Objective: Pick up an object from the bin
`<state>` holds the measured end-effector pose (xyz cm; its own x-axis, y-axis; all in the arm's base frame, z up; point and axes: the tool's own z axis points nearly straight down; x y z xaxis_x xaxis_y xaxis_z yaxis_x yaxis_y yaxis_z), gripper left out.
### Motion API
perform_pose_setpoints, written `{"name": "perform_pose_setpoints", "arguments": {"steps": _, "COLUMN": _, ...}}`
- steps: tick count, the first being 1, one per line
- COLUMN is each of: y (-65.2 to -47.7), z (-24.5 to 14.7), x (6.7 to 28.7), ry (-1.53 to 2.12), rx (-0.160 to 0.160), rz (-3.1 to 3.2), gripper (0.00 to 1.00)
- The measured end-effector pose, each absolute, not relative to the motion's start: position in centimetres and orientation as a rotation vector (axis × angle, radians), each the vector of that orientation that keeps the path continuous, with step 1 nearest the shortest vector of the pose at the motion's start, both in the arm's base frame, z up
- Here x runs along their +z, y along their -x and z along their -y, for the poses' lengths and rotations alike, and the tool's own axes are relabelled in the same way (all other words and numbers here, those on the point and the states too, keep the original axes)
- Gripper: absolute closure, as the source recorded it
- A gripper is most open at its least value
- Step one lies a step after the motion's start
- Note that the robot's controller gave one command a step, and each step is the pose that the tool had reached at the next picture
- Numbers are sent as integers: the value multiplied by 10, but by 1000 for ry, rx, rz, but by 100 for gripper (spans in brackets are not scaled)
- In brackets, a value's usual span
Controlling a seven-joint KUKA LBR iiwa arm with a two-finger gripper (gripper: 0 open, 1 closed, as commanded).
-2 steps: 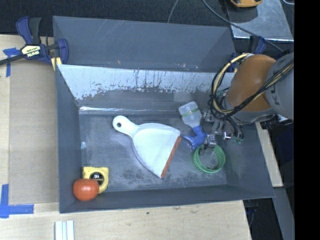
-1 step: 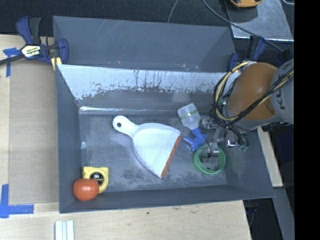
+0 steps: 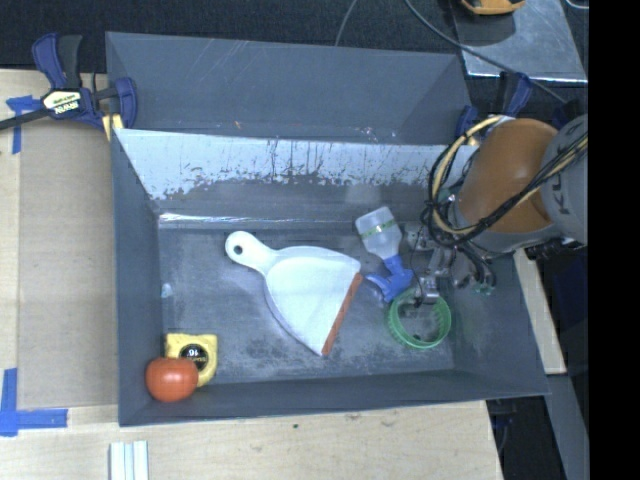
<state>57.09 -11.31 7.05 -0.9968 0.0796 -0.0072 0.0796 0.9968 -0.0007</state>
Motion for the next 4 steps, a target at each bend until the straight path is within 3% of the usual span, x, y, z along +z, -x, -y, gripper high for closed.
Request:
{"name": "perform_pose_setpoints", "arguments": {"steps": 1, "y": -572, "z": 124, "x": 70, "ry": -469, "rx": -2, "rz": -3091, "gripper": 0}}
{"name": "perform_pose_setpoints", "arguments": {"steps": 2, "y": -573, "z": 124, "x": 71, "ry": -465, "rx": -3, "rz": -3091, "gripper": 100}}
{"name": "perform_pose_setpoints", "arguments": {"steps": 3, "y": -583, "z": 120, "x": 171, "ry": -671, "rx": -1, "rz": -3040, "gripper": 100}}
{"name": "perform_pose_setpoints", "arguments": {"steps": 4, "y": -578, "z": 86, "x": 204, "ry": 604, "rx": -22, "rz": -3048, "gripper": 100}}
